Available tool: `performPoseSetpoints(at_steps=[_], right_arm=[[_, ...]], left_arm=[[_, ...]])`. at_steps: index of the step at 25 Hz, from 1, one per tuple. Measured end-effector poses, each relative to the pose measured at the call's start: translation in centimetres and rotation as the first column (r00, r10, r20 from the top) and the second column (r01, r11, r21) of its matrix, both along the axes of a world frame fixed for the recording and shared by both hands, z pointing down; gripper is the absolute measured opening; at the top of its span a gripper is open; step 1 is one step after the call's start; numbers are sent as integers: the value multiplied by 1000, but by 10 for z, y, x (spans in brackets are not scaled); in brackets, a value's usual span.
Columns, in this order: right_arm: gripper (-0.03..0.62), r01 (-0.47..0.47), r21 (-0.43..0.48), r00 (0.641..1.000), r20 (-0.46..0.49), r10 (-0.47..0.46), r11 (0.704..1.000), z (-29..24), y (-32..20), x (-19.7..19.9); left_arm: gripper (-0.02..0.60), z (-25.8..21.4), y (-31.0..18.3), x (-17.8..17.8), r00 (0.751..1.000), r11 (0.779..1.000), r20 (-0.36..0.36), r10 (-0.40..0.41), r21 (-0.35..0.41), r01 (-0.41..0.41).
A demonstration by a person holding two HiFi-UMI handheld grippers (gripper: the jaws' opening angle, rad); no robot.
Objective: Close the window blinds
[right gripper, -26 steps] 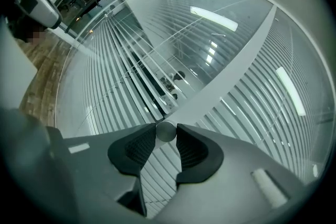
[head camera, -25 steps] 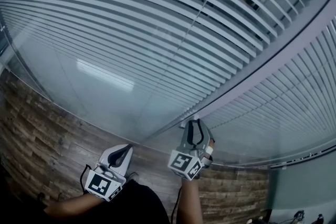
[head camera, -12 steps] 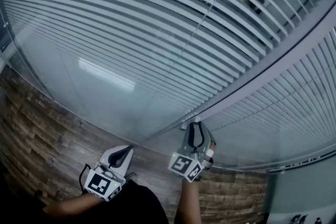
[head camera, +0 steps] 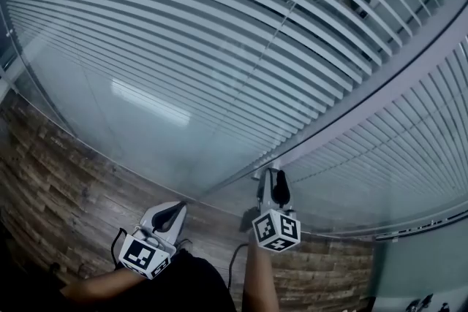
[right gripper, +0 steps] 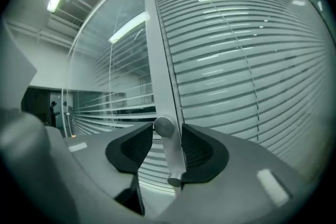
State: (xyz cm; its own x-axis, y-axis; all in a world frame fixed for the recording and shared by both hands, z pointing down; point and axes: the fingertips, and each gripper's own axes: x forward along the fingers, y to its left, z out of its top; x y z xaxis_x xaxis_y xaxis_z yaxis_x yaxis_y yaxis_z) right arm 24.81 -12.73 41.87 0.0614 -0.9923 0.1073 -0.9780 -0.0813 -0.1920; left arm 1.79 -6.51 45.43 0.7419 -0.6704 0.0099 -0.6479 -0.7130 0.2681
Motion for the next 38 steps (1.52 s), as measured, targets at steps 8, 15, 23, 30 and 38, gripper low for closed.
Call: performPoseSetpoints(at_steps=[8, 15, 23, 30, 38], right_arm=[[130, -127, 49, 975, 190, 115, 991, -8, -4, 3], [130, -83, -17, 981, -175, 79, 996, -7, -6, -1], [129, -65, -145, 724, -687, -53, 987, -6, -8, -15], [127, -108, -186, 468, -876, -115, 977, -4, -7, -21], [133, -104, -164, 529, -844, -85, 981, -3, -4, -19]], left_arm=[[0, 2, -6, -1, 1000, 1000, -5, -16, -15, 16], [0, 4, -8, -3, 1000, 1000, -7, -15, -19, 15], [0, 3, -8, -1, 1000, 1000, 0, 0, -19, 0], [0, 4, -6, 2, 1000, 1000, 1, 17, -17, -17], [0, 3, -1, 3, 1000, 999, -1, 31, -10, -31]])
